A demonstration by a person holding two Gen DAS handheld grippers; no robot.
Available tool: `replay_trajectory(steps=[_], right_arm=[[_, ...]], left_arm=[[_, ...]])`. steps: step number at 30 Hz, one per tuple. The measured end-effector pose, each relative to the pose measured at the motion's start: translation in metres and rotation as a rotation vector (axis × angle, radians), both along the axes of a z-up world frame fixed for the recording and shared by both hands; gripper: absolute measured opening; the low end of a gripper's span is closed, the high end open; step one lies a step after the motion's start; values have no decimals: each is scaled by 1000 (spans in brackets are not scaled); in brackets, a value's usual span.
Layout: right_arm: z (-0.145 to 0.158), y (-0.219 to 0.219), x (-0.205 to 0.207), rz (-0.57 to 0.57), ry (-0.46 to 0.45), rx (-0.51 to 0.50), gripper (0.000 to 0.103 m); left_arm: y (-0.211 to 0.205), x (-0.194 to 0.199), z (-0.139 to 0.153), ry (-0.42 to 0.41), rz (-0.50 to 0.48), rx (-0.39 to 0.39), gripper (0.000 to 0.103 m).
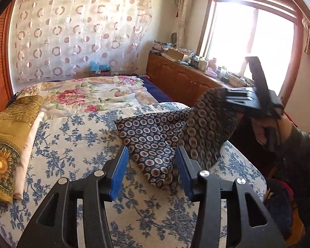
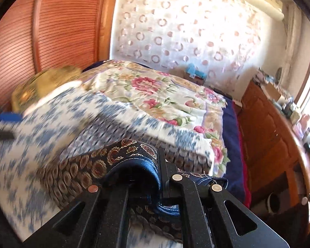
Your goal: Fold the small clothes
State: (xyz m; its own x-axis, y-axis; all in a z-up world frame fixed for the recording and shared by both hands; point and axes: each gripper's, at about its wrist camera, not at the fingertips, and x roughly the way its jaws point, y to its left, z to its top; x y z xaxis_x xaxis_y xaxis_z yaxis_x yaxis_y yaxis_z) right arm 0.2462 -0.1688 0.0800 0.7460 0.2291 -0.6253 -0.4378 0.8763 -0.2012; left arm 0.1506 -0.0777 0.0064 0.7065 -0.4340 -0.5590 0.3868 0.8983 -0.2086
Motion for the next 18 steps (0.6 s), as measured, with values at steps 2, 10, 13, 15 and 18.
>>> replay_trajectory(steps=[2,10,13,15,18], right_arm=[[-6,9,28,-25,31,34,4],[-2,36,69,-96,34,19,48],[-1,30,66,-106,1,27,53],[-5,20,60,-118,-8,53,53],[-22,0,43,-114,2,63,53]], left_arm=[[3,3,-5,15,4,2,51],[-11,19,-34,81,-42,55,57],[-22,24,-41,99,-79,84,57],[-26,25,-45,106,-93,94,57],[-33,27,-49,123,-130,97,58]])
